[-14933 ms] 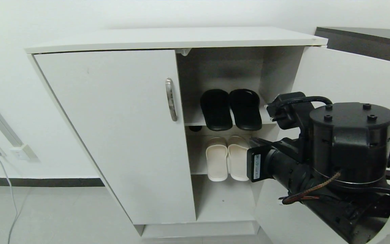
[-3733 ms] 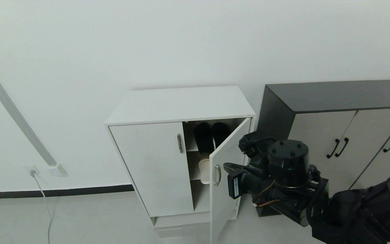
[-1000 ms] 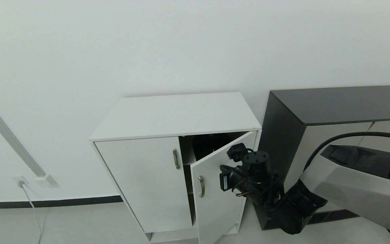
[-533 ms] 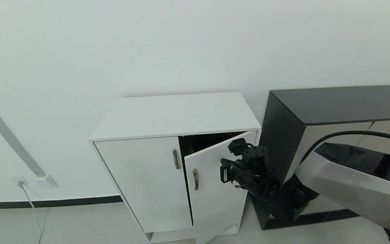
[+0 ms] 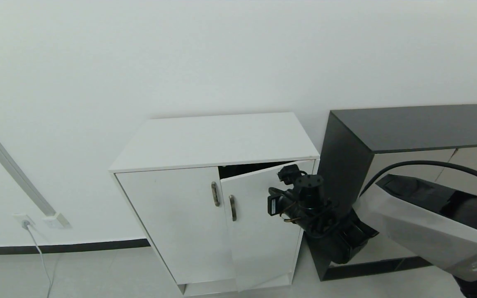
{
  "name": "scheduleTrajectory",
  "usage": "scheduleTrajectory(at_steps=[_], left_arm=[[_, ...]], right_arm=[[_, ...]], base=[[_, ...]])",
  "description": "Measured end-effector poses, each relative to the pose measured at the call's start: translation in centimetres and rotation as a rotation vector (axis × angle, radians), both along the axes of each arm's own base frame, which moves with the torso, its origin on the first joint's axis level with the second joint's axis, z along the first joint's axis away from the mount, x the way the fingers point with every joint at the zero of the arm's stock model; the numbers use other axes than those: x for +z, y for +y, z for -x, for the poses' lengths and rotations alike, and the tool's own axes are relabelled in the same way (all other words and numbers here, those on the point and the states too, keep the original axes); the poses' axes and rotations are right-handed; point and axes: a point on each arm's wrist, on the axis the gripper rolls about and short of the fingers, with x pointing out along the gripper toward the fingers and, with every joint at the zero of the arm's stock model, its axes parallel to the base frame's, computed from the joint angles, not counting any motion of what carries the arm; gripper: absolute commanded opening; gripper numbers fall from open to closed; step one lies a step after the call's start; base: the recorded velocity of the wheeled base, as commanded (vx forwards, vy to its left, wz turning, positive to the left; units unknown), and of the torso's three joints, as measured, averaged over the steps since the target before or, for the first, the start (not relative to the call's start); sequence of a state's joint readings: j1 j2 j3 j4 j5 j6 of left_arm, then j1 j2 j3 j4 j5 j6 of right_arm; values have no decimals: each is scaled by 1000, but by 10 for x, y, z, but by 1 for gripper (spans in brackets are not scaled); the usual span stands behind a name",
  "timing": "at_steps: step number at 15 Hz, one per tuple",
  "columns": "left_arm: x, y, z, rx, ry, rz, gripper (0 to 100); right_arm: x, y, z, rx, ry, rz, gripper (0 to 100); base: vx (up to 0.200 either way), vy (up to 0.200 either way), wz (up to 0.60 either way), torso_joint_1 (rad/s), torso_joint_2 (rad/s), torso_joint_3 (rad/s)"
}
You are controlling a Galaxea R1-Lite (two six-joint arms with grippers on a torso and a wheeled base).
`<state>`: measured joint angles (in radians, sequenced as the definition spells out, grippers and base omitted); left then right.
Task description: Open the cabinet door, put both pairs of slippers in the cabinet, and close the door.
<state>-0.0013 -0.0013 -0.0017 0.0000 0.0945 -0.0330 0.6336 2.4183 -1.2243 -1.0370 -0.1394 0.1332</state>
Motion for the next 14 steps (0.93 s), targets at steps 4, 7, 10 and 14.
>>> scheduleTrajectory(at_steps=[4,7,10,14], left_arm=[[0,0,0,0,0,0,0],[0,0,0,0,0,0,0],[0,0,0,0,0,0,0],[0,0,0,0,0,0,0]], right_arm=[[-2,1,-8,-10,-12,-8,0],[-4,0,-13,-15,-22,-2,0],[-5,-1,-18,-22,-29,-3,0],[-5,0,-20,-23,-34,-6,0]], base=[[0,0,0,0,0,0],[0,0,0,0,0,0],[0,0,0,0,0,0],[0,0,0,0,0,0]])
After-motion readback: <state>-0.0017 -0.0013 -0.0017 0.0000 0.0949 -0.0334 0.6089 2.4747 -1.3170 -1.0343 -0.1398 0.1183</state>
